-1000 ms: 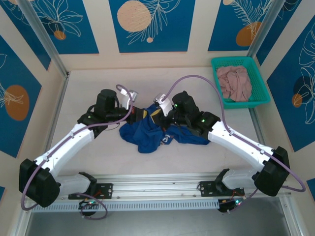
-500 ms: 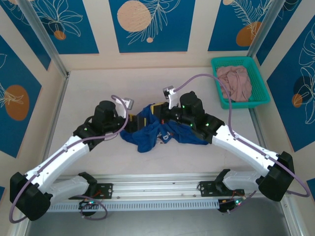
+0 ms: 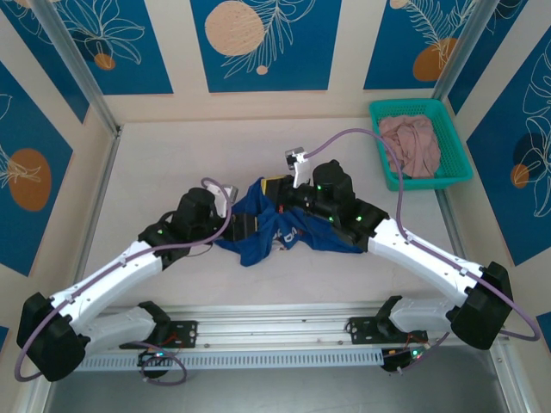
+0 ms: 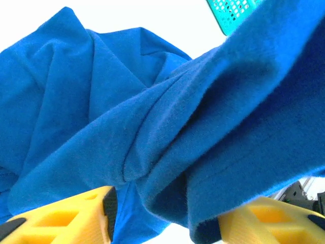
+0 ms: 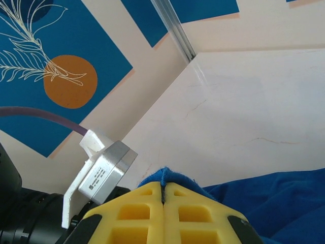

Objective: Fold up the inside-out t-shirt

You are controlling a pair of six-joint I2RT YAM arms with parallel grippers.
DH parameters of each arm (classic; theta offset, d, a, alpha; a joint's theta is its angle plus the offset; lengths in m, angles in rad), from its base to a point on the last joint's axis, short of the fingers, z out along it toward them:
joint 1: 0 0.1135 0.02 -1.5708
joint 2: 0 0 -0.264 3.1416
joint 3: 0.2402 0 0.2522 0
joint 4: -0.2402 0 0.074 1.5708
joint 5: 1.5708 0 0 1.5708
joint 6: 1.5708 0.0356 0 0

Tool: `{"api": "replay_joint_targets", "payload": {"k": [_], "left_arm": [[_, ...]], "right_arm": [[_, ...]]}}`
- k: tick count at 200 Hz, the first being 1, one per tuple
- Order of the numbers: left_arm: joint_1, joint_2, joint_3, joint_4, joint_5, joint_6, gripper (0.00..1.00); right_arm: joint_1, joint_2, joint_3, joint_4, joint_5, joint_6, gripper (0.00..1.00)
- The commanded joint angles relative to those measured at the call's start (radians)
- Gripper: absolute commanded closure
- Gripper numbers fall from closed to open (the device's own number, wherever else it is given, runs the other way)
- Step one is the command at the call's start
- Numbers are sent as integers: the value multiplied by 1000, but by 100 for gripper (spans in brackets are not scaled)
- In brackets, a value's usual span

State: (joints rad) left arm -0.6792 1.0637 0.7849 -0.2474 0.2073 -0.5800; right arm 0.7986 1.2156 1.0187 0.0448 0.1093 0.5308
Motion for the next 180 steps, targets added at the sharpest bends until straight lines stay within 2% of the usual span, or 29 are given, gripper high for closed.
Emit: {"api": "replay_joint_targets", "payload": {"k": [1,37,55,72,89,120,132,152,166,180], "left_arm": [[-13,15,-9,2,-13,-17,57],[-25,25,-4,-5,10,-35,70],[-30,7,-9,-34,-7,-24,86],[-27,-26,-9,-87,-74,26,100],[-22,-70,-13,-119,-147,93,100],[-6,-113,-31,-118,-301,207,100],[-5,-106,-46,-90,-346,231,100],[-5,-80,-83,-15,-346,259,100],[-5,-68,-106,29,-311,279,100],[-5,-62,-118,42,-297,290,100]], "right_arm": [[7,5,8,42,33,-15,100],[7,2,7,32,67,-41,100],[5,4,10,1,99,-74,100],[-5,-7,12,-90,129,-116,100],[-18,-16,12,-206,87,-166,100],[18,-62,-79,-311,-121,-271,100],[28,-78,-121,-323,-232,-282,95],[37,-66,-150,-357,-381,-304,81],[39,-59,-142,-387,-408,-326,74],[33,-65,-139,-383,-374,-332,69]]}}
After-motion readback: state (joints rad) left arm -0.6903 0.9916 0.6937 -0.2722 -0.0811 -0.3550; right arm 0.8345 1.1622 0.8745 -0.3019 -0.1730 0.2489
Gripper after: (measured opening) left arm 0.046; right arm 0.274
